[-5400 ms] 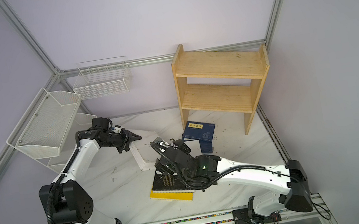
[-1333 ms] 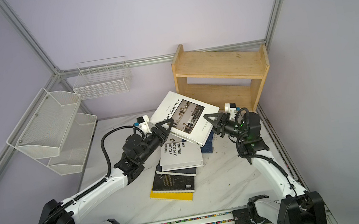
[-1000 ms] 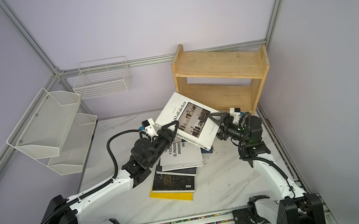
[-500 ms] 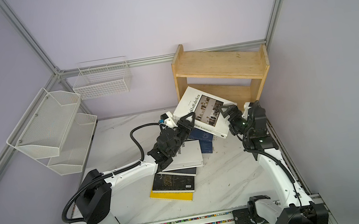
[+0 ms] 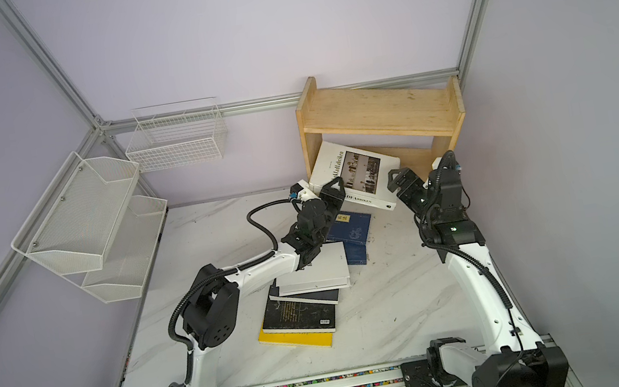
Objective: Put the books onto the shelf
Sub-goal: 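Lower the white book onto the shelf's bottom tier with both grippers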
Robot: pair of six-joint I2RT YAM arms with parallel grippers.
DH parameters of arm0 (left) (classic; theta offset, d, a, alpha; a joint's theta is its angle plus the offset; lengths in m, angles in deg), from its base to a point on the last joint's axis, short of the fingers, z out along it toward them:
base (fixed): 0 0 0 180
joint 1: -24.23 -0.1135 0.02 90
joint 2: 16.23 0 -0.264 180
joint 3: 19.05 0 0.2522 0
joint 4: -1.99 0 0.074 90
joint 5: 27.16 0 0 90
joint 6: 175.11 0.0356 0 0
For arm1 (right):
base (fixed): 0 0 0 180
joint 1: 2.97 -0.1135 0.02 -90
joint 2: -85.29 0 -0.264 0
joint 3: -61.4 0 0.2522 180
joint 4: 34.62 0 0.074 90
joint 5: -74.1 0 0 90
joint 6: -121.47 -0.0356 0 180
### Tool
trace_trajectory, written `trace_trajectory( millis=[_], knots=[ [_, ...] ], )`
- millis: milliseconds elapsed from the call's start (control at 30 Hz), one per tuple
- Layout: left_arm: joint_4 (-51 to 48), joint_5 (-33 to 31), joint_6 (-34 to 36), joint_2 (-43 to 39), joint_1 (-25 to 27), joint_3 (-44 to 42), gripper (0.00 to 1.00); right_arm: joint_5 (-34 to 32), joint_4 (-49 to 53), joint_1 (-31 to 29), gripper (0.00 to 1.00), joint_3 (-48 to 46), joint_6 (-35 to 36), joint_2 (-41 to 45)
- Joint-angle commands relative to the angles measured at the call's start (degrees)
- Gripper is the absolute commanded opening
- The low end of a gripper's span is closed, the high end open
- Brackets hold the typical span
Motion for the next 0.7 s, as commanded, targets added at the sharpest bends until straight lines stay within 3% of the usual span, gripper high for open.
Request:
trace_trajectory(
  millis=[0, 200, 667],
  knots=[
    [-0.27, 0.25, -1.27, 0.86, -2.02, 9.84, 0.32, -0.73, -1.62, -0.05, 0.96, 0.63, 2.8, -1.39],
    [-7.72, -0.91, -0.3, 4.58, -3.03, 16.76, 0.38, 2.01, -6.25, -0.05, 0.95, 0.21, 2.01, -5.67],
    [-13.2, -1.29, -2.23, 10.85, -4.68, 26.08, 0.53, 5.28, -12.58, -0.05, 0.93, 1.06, 3.59, -13.12]
  ],
)
